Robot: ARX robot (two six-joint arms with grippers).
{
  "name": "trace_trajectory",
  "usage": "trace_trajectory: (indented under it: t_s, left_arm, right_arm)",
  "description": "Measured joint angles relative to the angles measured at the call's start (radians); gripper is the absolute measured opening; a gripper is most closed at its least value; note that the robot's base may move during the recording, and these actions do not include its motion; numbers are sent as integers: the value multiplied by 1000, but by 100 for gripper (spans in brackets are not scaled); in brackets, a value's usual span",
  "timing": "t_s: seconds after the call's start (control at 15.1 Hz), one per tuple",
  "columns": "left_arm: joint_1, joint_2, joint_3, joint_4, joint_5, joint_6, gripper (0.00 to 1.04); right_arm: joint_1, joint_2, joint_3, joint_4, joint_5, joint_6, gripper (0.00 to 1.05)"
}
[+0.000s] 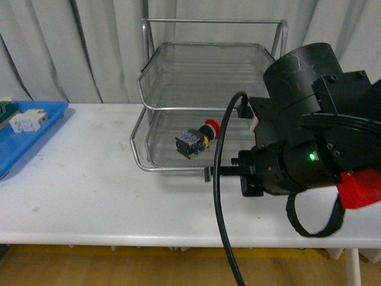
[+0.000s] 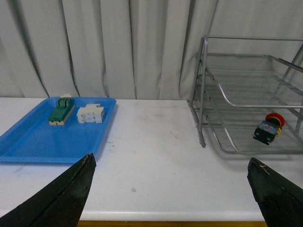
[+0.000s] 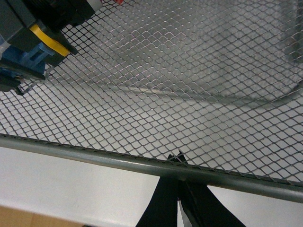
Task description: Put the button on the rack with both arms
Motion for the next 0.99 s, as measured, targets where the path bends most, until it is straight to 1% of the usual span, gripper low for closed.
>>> trace_trajectory:
  t_s: [0.26,0.33,0.4,0.46,0.53,0.66,0.73,0.79,0.86,0.93,0.99]
  left_arm:
    - [0,0,0,0,0,0,98]
    - [0,0,0,0,0,0,98]
    - [0,0,0,-1,0,0,98]
    - [0,0,0,0,0,0,98]
    - [0,0,0,-1,0,0,98]
    - [0,0,0,0,0,0,98]
    - [0,0,0,0,0,0,98]
    - [0,0,0,0,0,0,98]
    - [0,0,0,0,0,0,98]
    - [-1,0,0,0,0,0,98]
    - [1,0,0,-3,-2,0,98]
  right_arm:
    - [-60,177,280,-81,30,-58,2]
    - [-71,204,319,-77,33,-62,2]
    - [-78,200,313,-50,2,-63,2]
    - [-84,167,259,-18,-25,-55,2]
    - [-98,81,143,44,-49,-39,2]
    - [-111,-24,22,114,-66,-27,2]
    - [-123,-135,-101,203,-62,-2,2]
    - [-130,-208,-171,232,-56,9,6]
    - [-132,-208,-220,407,4,-8,9]
    - [-143,-182,-391,798,164,-126,2]
    - [-171,-215,-543,978,169,-187,2]
